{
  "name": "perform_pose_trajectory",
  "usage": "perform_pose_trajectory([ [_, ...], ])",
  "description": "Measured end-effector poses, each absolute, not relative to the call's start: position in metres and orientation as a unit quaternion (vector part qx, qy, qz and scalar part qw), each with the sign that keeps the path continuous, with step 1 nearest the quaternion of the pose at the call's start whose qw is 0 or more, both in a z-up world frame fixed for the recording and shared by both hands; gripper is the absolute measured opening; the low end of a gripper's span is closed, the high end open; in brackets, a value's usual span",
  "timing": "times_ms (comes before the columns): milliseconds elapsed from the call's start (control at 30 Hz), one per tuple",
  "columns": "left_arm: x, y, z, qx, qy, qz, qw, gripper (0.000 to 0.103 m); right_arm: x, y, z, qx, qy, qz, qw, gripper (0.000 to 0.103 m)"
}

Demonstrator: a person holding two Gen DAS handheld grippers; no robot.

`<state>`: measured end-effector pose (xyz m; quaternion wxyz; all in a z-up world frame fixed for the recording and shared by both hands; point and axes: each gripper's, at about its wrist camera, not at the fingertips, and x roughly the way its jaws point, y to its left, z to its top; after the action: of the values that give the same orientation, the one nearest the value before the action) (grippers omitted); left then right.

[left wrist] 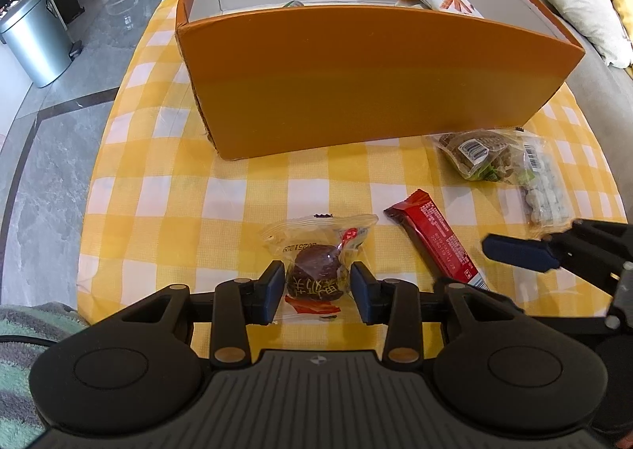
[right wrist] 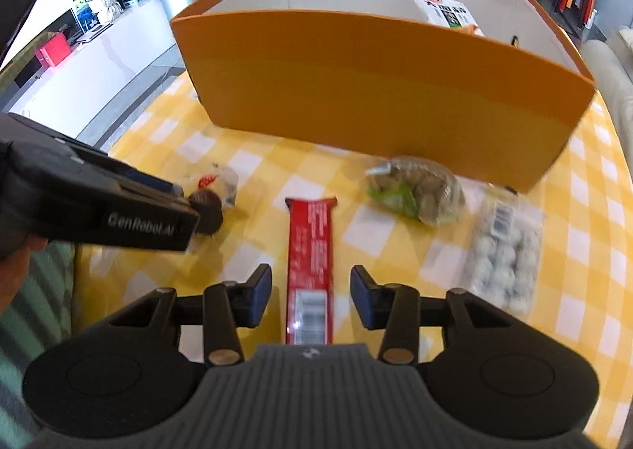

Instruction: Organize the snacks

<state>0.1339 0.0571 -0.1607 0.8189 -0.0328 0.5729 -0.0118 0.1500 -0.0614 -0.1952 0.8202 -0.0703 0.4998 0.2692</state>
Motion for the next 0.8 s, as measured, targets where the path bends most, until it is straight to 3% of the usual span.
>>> perform_pose_trajectory([
  [167, 0.135, 0.059, -0.162, -0.038, 0.575, -0.013, 0.817, 0.045, 0.159, -0.053, -0.203, -0.075, 0.504, 0.273, 0.816, 0.039],
  [367, 0.137, 0.057, -0.165, -0.035, 0.58, -0.014, 0.814, 0.049, 0.155, -0.044, -0.208, -0.108, 0.493, 0.277, 0.817, 0.022],
  [800, 0.132, 0.056, -0.158, -0.035, 0.566, -0.015, 0.824, 0.04, 0.15, -0.069, -0.201, -0.065, 0.524, 0.268, 0.806, 0.022],
])
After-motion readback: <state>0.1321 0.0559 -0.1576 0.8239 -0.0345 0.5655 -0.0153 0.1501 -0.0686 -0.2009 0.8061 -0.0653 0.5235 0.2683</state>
